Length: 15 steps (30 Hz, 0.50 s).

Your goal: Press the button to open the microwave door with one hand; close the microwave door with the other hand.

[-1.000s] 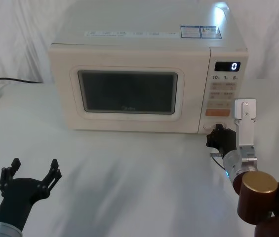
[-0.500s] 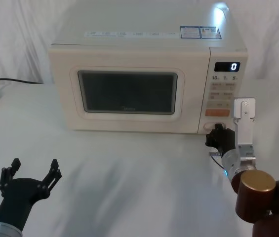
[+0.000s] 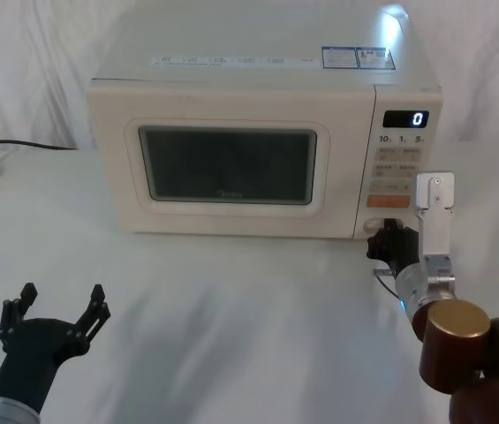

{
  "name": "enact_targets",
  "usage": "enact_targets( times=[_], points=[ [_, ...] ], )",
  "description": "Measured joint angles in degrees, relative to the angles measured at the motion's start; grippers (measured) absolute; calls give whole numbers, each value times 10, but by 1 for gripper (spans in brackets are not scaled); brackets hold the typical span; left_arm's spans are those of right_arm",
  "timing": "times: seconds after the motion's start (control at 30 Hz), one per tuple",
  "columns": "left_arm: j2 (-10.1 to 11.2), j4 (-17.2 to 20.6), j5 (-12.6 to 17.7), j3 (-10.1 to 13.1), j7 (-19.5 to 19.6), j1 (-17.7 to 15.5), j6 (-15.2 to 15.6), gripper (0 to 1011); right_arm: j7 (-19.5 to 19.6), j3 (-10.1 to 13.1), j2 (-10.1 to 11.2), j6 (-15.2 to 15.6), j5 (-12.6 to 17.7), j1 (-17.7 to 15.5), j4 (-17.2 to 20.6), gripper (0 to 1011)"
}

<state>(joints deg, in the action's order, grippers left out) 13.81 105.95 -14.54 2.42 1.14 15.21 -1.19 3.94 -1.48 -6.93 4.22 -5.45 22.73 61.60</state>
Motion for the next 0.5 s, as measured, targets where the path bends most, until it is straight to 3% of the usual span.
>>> enact_targets(
  times=[0.5],
  points=[
    [0, 0, 0, 0, 0, 0, 0, 1001, 1, 3, -1, -6, -1, 17, -22, 0]
  ],
)
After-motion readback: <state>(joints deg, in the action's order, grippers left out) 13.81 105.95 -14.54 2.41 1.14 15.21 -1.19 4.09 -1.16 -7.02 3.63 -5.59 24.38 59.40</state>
